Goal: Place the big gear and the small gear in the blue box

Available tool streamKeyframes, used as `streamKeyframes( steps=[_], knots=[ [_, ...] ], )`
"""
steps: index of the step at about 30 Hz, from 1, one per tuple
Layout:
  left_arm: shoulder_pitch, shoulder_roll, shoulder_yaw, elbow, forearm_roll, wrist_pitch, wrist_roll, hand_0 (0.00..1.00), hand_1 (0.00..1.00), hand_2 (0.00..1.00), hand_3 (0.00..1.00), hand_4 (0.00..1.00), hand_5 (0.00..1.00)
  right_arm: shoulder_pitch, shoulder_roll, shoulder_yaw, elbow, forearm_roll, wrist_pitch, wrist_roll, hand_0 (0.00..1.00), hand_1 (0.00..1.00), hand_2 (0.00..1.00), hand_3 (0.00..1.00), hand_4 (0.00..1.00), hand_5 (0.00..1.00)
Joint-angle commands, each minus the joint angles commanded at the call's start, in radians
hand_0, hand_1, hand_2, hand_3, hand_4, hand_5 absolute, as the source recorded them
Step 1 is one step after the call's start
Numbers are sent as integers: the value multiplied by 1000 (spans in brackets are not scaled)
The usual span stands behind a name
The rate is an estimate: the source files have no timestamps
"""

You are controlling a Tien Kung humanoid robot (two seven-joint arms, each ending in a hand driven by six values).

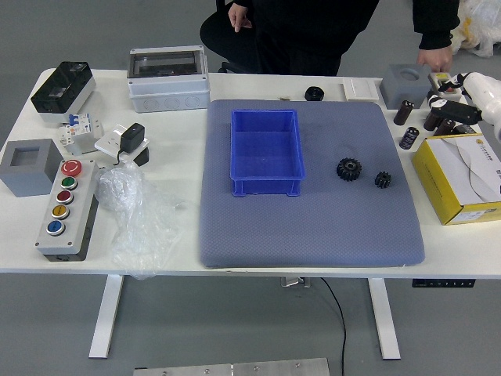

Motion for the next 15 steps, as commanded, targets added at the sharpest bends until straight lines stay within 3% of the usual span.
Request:
streamKeyframes(
  steps=[6, 7, 12, 13, 15],
  knots=[
    [-1, -1, 1, 0, -1, 0, 0, 874, 856, 850, 827, 619, 370, 22, 10, -17, -47, 16, 7, 4, 644, 669, 789, 784, 665, 429],
    [-1, -1, 2, 0, -1, 0, 0, 874, 856, 849, 827, 620, 369, 27, 13, -22, -58, 21, 8, 6, 591, 624, 799, 808, 678, 349],
    [-1, -1, 5, 0, -2, 0, 0, 874, 856, 849, 827, 620, 369, 46, 30, -40, -111, 34, 11, 11, 591, 624, 799, 808, 678, 349],
    [-1, -1, 5, 0, -2, 0, 0, 874, 856, 848, 827, 618, 368, 49, 34, -42, -120, 37, 11, 12, 553, 587, 806, 807, 684, 282],
    [-1, -2, 6, 0, -3, 0, 0, 874, 856, 848, 827, 618, 368, 54, 42, -49, -139, 41, 10, 14, 553, 587, 806, 807, 684, 282]
  ],
)
